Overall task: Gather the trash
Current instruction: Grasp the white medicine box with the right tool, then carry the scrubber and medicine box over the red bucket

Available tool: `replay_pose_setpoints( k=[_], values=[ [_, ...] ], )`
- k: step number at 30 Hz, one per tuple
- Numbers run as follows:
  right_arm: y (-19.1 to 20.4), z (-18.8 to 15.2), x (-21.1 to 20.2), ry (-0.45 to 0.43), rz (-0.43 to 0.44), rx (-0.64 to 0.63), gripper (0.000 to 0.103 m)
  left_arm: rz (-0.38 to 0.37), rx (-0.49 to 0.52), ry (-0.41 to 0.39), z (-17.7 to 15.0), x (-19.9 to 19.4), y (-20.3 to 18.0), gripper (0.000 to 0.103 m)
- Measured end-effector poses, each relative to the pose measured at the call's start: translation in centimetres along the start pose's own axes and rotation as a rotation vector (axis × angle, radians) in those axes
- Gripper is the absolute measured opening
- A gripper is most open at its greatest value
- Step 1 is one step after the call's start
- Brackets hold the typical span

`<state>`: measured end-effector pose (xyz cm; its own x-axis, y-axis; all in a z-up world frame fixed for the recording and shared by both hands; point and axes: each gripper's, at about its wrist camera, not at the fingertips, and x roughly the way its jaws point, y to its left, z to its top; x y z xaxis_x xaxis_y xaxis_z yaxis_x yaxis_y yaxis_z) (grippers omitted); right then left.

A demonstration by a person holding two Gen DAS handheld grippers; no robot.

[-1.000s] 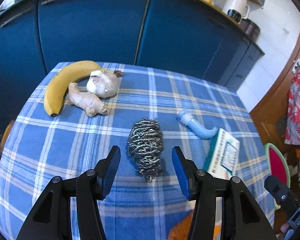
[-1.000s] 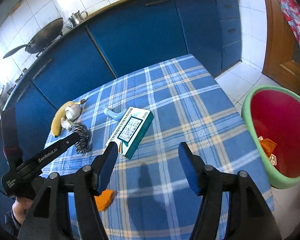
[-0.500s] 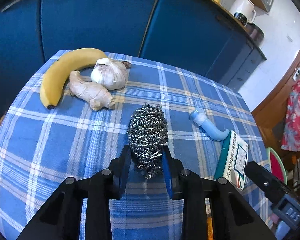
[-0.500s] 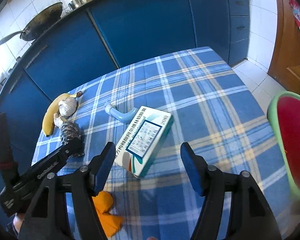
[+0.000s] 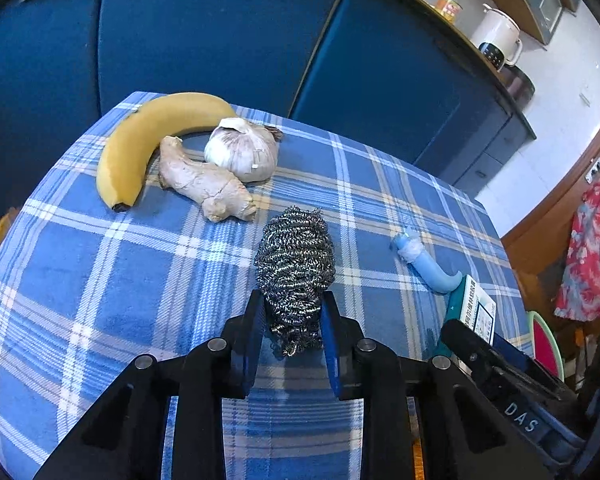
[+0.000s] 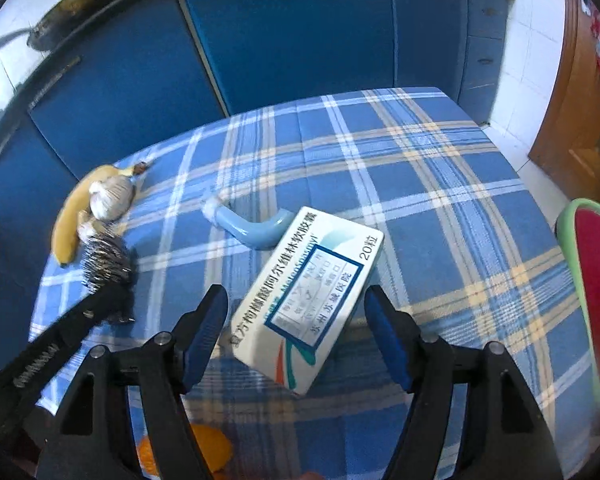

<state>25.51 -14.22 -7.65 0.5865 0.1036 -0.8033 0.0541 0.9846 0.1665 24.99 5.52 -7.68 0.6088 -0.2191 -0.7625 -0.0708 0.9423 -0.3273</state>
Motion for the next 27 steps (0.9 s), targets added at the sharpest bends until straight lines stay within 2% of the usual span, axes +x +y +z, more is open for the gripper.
replay_pose_setpoints(
  k=[3,12,22,27],
  values=[
    [0.1,-0.1,-0.1,-0.003,-0.005,-0.02,0.069,-0.003,0.002,-0.001,-0.1,-0.1,0.2,0.027],
    [-1.4,-1.2,-1.4,-0.008,0.055,-0.004,0.059,-0.008,0.005,-0.01,-0.2,-0.5,0.1,0.027],
    [-5.6,-3.9,-7.0,-0.084,0.065,0.051,0.058,0.008,0.03,-0.032,-0.3,-0.9,-0.5,0.027],
    [-8.4,-5.5,-10.0,-0.119,0.034,0.096,0.058,0.012,0.049,-0.053,-0.4,-1.4,-1.0,0.027]
  ],
)
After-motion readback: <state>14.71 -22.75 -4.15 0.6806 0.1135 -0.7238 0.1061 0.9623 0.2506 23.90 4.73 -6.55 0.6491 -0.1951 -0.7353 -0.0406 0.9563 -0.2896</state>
